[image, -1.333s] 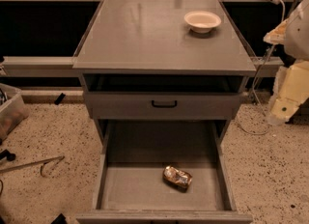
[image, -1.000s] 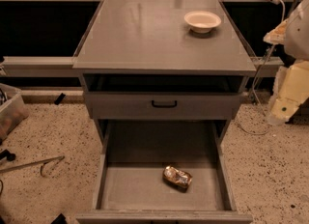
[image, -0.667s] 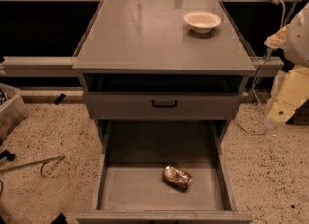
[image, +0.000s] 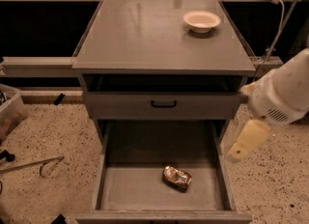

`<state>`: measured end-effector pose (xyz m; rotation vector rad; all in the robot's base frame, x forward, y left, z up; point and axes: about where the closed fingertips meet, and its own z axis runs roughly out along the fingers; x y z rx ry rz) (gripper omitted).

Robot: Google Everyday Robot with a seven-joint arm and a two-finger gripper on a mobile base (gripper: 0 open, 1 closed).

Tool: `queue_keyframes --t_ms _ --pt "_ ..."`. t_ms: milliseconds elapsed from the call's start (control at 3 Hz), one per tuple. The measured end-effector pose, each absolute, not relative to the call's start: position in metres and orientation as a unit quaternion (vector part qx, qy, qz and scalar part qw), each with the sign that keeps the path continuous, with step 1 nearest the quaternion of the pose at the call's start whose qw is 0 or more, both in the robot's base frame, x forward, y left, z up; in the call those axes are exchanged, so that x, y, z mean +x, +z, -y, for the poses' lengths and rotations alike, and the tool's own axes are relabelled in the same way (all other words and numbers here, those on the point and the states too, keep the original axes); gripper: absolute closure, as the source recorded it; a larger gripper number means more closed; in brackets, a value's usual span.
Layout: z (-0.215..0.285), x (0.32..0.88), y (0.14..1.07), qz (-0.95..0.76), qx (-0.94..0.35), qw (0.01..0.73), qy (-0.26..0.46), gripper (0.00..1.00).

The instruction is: Pick orange can from middle drawer and place on counter

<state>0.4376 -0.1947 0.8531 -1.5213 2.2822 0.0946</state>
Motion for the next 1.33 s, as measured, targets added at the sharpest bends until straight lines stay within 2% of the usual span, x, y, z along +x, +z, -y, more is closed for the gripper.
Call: queue_keyframes --t_ms 667,1333 --pt "0.145 0.441 0.705 -0.831 -0.499 0.213 0.120 0.00" --pt "0.144 0.439 0.679 -0.837 -0.489 0.210 0.129 0.00"
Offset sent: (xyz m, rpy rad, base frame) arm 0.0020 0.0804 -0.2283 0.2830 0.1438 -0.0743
